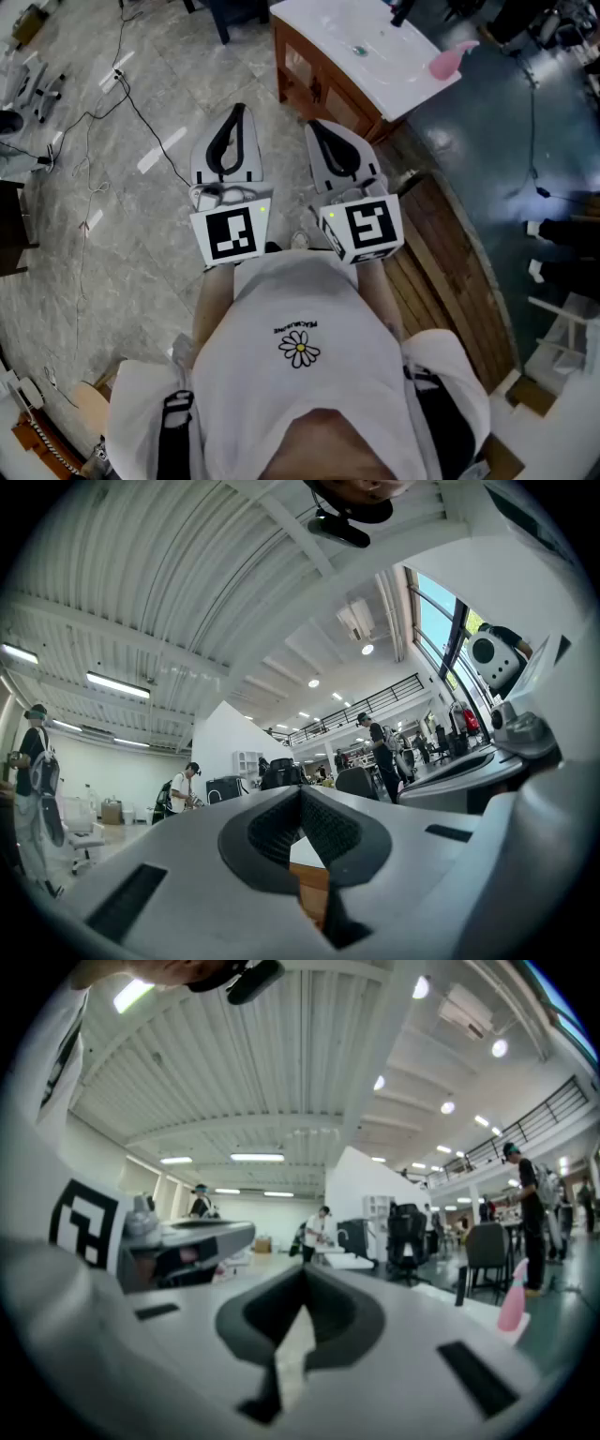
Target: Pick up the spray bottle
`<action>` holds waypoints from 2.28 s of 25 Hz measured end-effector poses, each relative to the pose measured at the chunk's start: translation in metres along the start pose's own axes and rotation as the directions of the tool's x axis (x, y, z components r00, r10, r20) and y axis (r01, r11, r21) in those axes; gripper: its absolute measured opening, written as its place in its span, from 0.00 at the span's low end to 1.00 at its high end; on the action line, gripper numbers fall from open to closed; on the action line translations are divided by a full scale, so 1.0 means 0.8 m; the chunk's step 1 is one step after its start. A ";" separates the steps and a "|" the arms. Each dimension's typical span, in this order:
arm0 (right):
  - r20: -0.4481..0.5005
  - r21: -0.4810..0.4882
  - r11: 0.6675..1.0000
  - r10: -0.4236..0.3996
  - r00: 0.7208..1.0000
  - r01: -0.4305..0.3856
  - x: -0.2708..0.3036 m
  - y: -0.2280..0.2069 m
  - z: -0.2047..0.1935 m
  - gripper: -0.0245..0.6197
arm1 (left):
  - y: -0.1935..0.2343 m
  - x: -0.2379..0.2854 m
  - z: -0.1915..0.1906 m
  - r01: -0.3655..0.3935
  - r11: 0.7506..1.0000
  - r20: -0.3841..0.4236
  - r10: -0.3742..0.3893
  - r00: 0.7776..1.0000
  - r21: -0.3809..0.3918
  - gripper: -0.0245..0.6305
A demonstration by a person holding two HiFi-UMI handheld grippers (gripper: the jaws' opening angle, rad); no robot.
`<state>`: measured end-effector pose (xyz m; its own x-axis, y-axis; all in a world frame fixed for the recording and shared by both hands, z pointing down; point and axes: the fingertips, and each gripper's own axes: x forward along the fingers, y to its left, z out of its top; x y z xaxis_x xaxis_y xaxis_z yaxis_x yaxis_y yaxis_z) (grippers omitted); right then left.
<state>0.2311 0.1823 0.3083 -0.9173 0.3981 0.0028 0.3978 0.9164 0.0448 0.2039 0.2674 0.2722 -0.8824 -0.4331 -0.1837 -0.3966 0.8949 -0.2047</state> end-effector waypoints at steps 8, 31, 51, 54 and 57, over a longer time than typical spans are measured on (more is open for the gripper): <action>0.002 0.054 0.998 0.028 1.000 -0.029 -0.001 -0.006 -0.004 0.08 | -0.005 0.007 0.003 0.007 0.999 0.008 -0.007 1.000 -0.049 0.07; 0.047 0.154 0.985 0.075 0.996 -0.081 -0.010 -0.046 -0.014 0.08 | 0.003 0.046 -0.016 -0.041 0.995 -0.016 0.040 0.999 -0.095 0.07; 0.009 0.174 0.984 0.033 0.999 -0.034 0.055 -0.099 -0.036 0.08 | -0.003 0.157 -0.047 0.088 0.991 0.005 -0.088 0.996 -0.102 0.07; 0.008 0.175 0.984 0.044 0.999 -0.045 0.086 -0.102 -0.036 0.08 | 0.015 0.183 -0.053 0.090 0.990 0.007 -0.090 0.996 -0.111 0.07; 0.006 0.173 0.984 0.034 0.999 -0.034 0.122 -0.116 -0.034 0.08 | 0.030 0.217 -0.057 0.100 0.988 0.015 -0.099 0.995 -0.120 0.07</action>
<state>0.1042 0.1346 0.3316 -0.9034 0.4289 -0.0019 0.4256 0.8958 -0.1284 0.0294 0.2187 0.2790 -0.8351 -0.5209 -0.1769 -0.5103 0.8536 -0.1049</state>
